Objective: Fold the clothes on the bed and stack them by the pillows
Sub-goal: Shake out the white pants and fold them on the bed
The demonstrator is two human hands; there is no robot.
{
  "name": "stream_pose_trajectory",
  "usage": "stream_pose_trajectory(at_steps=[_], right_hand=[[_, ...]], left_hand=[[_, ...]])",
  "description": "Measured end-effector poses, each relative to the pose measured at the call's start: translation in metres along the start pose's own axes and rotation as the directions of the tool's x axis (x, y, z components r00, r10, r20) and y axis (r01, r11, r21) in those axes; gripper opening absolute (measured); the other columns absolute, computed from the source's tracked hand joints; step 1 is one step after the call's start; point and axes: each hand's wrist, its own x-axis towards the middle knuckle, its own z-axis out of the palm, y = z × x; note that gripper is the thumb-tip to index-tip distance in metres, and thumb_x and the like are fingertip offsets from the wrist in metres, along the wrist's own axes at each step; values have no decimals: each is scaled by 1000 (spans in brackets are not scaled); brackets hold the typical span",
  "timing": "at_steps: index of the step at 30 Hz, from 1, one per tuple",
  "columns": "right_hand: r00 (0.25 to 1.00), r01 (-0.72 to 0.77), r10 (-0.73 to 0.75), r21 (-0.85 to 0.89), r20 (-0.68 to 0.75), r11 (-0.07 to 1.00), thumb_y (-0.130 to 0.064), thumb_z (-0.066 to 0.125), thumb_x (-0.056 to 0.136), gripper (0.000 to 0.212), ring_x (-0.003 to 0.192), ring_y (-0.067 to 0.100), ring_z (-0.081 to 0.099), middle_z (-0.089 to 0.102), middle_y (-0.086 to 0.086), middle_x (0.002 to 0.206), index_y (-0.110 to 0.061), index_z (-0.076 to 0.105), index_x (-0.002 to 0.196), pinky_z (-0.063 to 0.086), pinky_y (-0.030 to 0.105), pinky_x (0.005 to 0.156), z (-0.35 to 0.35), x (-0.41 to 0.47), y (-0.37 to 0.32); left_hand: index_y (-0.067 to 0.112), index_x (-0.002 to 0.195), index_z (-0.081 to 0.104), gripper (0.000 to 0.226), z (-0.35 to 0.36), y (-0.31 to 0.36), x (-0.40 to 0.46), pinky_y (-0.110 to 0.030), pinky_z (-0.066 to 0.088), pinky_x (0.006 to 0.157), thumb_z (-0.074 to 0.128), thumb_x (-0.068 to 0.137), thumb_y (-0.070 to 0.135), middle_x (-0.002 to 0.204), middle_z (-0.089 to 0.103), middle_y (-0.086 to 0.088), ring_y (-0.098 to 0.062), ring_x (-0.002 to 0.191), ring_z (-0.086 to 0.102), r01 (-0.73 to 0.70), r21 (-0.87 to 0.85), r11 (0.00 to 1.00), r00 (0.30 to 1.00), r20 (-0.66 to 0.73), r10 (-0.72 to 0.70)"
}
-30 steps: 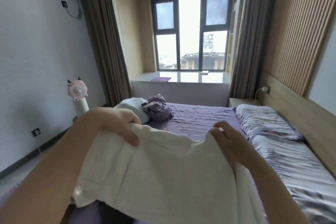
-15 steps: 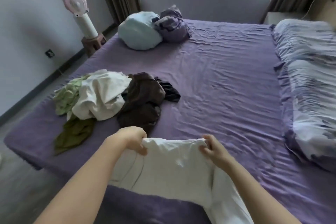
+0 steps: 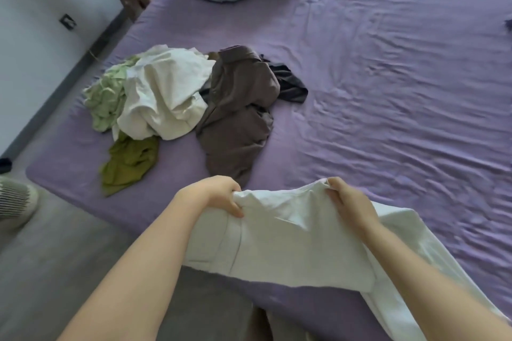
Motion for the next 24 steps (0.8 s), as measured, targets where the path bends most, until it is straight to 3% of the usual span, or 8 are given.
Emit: stream_pose_trajectory(at_steps=[3, 8, 12, 14, 18, 21, 23, 24], right_hand=[[999, 32, -34, -51, -30, 998, -32, 43, 96, 15, 82, 22, 55, 54, -12, 88, -35, 49, 109, 36, 31, 66, 15, 16, -10], [998, -26, 23, -59, -55, 998, -26, 39, 97, 21, 79, 20, 49, 54, -11, 89, -35, 47, 114, 32, 29, 66, 38, 46, -21], [997, -54, 54, 1, 53, 999, -32, 38, 98, 15, 85, 22, 54, 61, -5, 92, -30, 49, 108, 41, 35, 71, 46, 75, -28], [989, -57, 52, 31, 135, 998, -34, 40, 98, 9, 83, 21, 54, 60, -4, 87, -31, 48, 97, 43, 36, 73, 52, 94, -37], [985, -55, 63, -54, 158, 997, -31, 44, 97, 14, 90, 24, 55, 59, -4, 93, -25, 48, 108, 40, 35, 70, 83, 137, -57], [991, -129, 132, -84, 35, 988, -22, 46, 96, 22, 104, 29, 55, 61, 6, 111, -16, 51, 117, 41, 36, 78, 110, 160, -61], [983, -174, 169, -63, -74, 983, -17, 48, 95, 21, 105, 30, 55, 61, 10, 112, -14, 56, 114, 42, 37, 80, 119, 166, -59], [975, -190, 183, -41, -122, 981, -16, 48, 94, 20, 103, 30, 55, 62, 10, 110, -15, 58, 112, 42, 38, 80, 121, 167, -57]], left_hand=[[18, 86, 61, 37, -1, -18, 33, -30, 38, 62, 69, 74, 52, 88, 63, 1, -19, 85, 59, -18, 70, 997, 1000, -20, 20], [21, 58, 47, 60, -8, -53, 82, -30, 30, 50, 45, 72, 79, 61, 51, 7, -12, 60, 48, -38, 87, 995, 995, -89, 46], [17, 54, 38, 72, -29, -90, 102, -31, 27, 53, 41, 58, 89, 52, 36, 7, -18, 49, 35, 41, 75, 996, 999, -36, -39], [17, 52, 42, 78, -49, -112, 111, -31, 29, 54, 41, 49, 95, 50, 40, 10, -18, 49, 41, 115, 118, 986, 993, -22, -113], [20, 65, 59, 77, -76, -138, 141, -28, 34, 56, 35, 53, 93, 72, 62, 9, -14, 69, 58, 170, 282, 944, 976, -181, -121], [24, 107, 57, 63, -68, -132, 162, -37, 37, 84, 43, 75, 76, 112, 58, -1, -24, 106, 54, 162, 435, 886, 967, -248, -55], [22, 131, 46, 58, -48, -113, 168, -48, 27, 105, 52, 84, 54, 132, 48, -8, -31, 127, 40, 92, 474, 875, 899, -418, 132], [19, 135, 46, 58, -35, -97, 168, -52, 25, 108, 58, 83, 43, 136, 47, -10, -32, 131, 38, 3, 426, 905, 812, -529, 247]])
